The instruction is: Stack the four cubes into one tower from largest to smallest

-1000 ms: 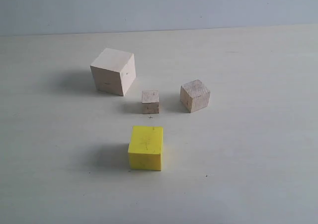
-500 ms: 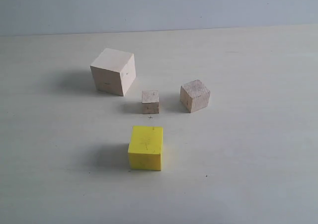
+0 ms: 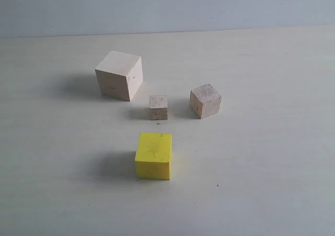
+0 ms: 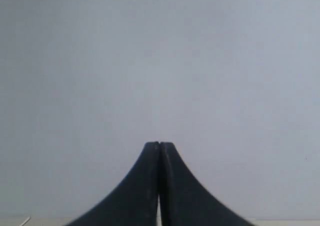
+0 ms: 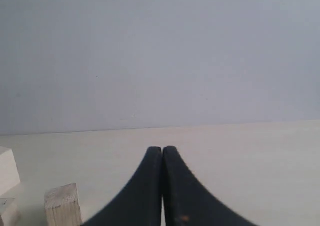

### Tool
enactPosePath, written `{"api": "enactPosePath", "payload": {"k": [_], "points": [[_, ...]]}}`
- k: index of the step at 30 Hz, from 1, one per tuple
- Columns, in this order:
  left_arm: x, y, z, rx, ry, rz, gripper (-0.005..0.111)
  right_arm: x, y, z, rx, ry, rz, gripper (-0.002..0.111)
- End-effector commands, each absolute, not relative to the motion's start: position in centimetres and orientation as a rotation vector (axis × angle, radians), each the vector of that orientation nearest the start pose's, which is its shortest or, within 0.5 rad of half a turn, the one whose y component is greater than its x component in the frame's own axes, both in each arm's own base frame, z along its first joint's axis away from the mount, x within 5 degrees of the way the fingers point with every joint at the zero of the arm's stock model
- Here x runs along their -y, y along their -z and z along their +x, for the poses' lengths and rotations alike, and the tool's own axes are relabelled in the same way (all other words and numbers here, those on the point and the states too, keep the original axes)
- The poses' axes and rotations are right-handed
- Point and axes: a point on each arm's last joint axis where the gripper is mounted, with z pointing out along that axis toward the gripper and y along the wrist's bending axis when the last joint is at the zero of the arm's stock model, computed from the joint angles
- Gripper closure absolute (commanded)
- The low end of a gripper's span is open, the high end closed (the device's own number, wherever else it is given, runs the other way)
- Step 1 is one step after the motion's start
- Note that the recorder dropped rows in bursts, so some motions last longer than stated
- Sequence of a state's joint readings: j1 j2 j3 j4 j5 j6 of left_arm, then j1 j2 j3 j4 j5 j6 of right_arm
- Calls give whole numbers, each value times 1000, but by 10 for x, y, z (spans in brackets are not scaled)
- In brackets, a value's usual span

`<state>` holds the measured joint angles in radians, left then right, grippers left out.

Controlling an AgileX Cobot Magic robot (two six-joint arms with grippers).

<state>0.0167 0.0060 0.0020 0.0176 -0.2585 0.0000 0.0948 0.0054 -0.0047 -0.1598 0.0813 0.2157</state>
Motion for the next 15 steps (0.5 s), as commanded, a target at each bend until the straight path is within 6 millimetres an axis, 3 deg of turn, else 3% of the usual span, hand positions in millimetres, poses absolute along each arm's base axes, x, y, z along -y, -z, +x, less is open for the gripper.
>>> {"api": "enactPosePath", "payload": {"k": [1,3,5,8,9,11,15], "points": [[0,-239,50,-1188,-27,3,107,-5,-208,56,-1541,-104,-34,108],[0,-242,49,-1153,-18,-2,107,-5,-211,56,-1503,-111,-38,108],[0,-244,48,-1135,104,-79,107,-7,-224,54,-1367,-134,-51,108],[0,-238,51,-1226,156,-121,107,-7,-253,43,-1026,-300,27,108],[0,-246,49,-1242,167,-129,107,-6,-262,36,-902,-338,49,108],[1,-266,45,-1219,134,-94,107,-5,-270,34,-887,-358,68,108],[0,-304,49,-1267,71,-60,107,-6,-294,32,-1020,-335,56,108]]}}
